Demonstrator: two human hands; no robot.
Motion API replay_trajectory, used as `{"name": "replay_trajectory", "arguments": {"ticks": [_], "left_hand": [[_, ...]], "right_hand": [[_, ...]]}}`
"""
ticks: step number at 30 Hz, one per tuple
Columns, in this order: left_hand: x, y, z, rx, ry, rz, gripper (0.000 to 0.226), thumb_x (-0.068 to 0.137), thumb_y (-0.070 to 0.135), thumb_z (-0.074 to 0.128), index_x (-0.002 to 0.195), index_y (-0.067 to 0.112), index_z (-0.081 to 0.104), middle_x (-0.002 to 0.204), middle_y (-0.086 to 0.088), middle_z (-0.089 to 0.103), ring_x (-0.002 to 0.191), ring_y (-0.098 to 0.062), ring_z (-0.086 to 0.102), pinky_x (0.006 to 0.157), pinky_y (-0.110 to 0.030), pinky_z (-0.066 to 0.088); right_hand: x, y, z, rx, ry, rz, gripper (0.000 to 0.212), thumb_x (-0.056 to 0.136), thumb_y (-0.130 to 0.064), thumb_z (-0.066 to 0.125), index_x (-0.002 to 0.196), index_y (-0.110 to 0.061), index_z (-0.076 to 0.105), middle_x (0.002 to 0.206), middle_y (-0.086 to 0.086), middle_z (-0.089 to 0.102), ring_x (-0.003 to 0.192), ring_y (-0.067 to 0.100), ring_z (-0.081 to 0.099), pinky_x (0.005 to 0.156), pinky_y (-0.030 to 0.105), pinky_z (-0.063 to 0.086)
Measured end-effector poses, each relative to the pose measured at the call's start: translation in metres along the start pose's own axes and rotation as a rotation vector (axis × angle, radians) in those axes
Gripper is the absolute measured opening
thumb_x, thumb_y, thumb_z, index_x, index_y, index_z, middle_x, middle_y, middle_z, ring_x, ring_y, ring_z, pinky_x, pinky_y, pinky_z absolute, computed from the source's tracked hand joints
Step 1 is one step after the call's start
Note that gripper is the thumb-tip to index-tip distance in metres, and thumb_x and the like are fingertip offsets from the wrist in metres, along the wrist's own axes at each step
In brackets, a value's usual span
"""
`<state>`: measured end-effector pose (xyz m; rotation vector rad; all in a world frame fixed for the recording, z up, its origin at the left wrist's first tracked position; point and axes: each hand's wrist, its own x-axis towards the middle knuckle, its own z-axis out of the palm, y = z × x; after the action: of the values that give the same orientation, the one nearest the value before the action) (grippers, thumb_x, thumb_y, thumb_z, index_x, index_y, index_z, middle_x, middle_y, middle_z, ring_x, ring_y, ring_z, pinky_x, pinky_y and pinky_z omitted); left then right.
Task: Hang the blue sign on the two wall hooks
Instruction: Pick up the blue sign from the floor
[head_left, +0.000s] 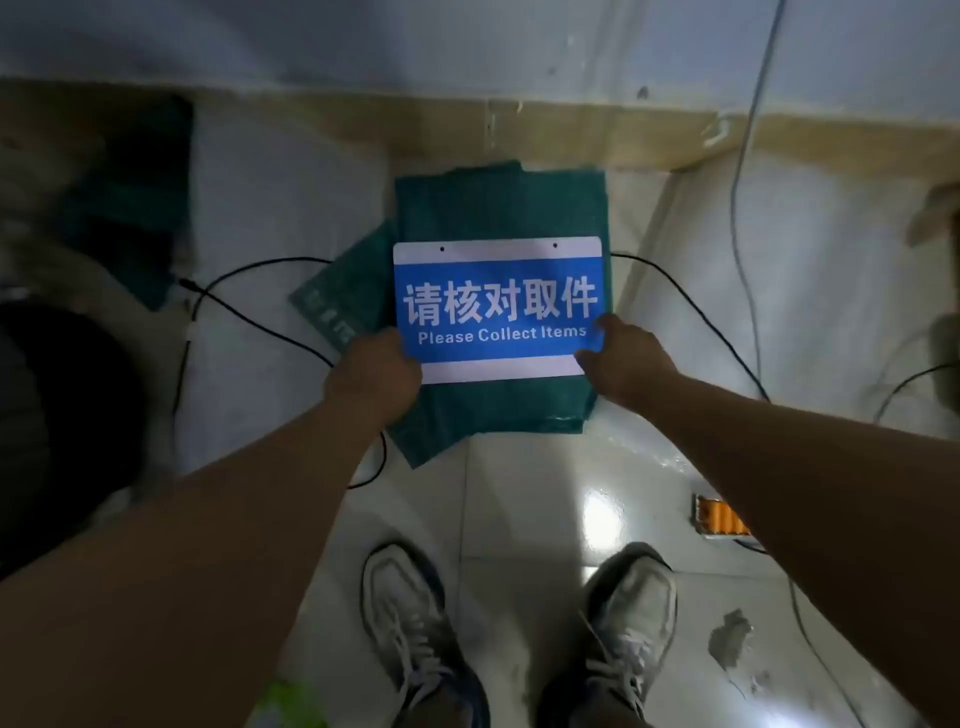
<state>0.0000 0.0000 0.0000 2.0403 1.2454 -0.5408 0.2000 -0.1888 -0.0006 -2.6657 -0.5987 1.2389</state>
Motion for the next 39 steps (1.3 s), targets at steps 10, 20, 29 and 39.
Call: {"name": "replay_trajectory", "arguments": {"ticks": [10, 20, 29, 39], "left_hand": [[0.062, -0.014, 0.059, -0.663, 0.217, -0.254, 0.044, 0.090, 0.018, 0.067, 0.130, 0.015, 0.050, 0.124, -0.009, 0.060, 0.102, -0.022, 0.060, 0.087, -0.036, 0.053], [-0.015, 0.003, -0.027, -0.774, 0.188, -0.117, 0.032, 0.085, 0.003, 0.069, 0.108, 0.018, 0.052, 0.109, -0.005, 0.064, 0.091, -0.019, 0.061, 0.070, -0.030, 0.052], [-0.163, 0.115, -0.256, -0.722, 0.363, 0.077, 0.049, 0.091, -0.001, 0.058, 0.128, 0.029, 0.049, 0.098, 0.002, 0.060, 0.085, -0.011, 0.060, 0.065, -0.023, 0.047], [-0.385, 0.266, -0.560, -0.814, 0.614, 0.389, 0.048, 0.090, 0.002, 0.061, 0.129, 0.027, 0.048, 0.091, 0.009, 0.060, 0.082, -0.005, 0.062, 0.062, -0.018, 0.047]], "right_hand": [[0.060, 0.011, 0.050, 0.426, 0.191, 0.257, 0.059, 0.080, -0.033, 0.053, 0.138, -0.021, 0.051, 0.124, 0.007, 0.062, 0.103, 0.033, 0.065, 0.089, 0.051, 0.058], [-0.015, -0.022, -0.022, 0.661, 0.228, 0.293, 0.055, 0.076, -0.032, 0.060, 0.130, -0.023, 0.056, 0.121, 0.007, 0.062, 0.096, 0.029, 0.067, 0.087, 0.047, 0.059], [-0.198, -0.125, -0.221, 0.741, 0.362, 0.145, 0.038, 0.092, -0.025, 0.065, 0.127, -0.018, 0.053, 0.106, -0.002, 0.063, 0.073, 0.004, 0.057, 0.058, 0.026, 0.042], [-0.440, -0.281, -0.530, 0.790, 0.657, -0.186, 0.036, 0.092, -0.027, 0.063, 0.127, -0.022, 0.054, 0.117, 0.001, 0.063, 0.096, 0.026, 0.063, 0.076, 0.036, 0.048]]}}
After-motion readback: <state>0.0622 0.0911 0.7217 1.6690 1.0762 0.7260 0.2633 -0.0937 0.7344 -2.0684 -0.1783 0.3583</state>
